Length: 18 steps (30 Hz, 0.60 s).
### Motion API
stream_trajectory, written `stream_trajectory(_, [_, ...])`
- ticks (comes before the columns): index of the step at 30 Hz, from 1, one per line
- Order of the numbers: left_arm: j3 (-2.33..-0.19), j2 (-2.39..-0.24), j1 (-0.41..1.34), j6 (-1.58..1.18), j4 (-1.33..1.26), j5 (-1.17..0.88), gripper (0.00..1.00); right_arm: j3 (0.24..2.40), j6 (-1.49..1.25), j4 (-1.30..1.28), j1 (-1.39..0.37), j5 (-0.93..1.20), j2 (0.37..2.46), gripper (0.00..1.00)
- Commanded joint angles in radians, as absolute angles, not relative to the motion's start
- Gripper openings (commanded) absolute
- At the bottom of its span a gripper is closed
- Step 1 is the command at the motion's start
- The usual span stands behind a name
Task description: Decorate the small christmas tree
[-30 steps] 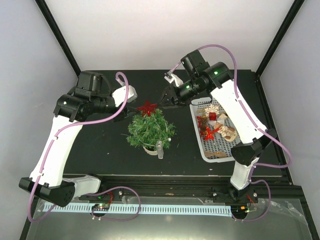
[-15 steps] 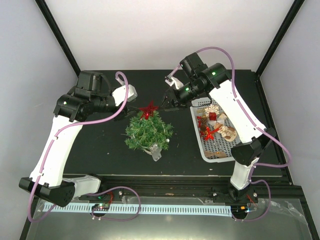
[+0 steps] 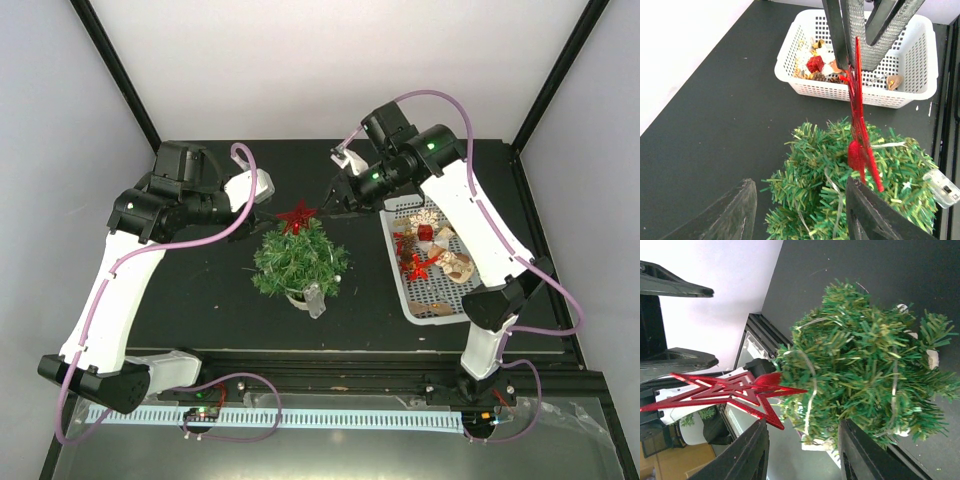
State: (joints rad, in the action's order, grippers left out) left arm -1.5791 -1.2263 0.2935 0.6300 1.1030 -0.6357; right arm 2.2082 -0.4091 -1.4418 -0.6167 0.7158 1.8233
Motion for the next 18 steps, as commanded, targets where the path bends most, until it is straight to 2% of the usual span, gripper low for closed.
stream_trajectory(1, [-1.579,-1.224,0.285,0.611,1.083,-0.662,0.50,2.256,-0.413,-1.436,-0.619,0.696,1.801,0.41])
stream_trajectory(18, [-1.555,-1.202,0.275,0.623,1.087,-0.662,0.50,2.307,-0.432,-1.411,-0.591,0.666,1.750,0.44])
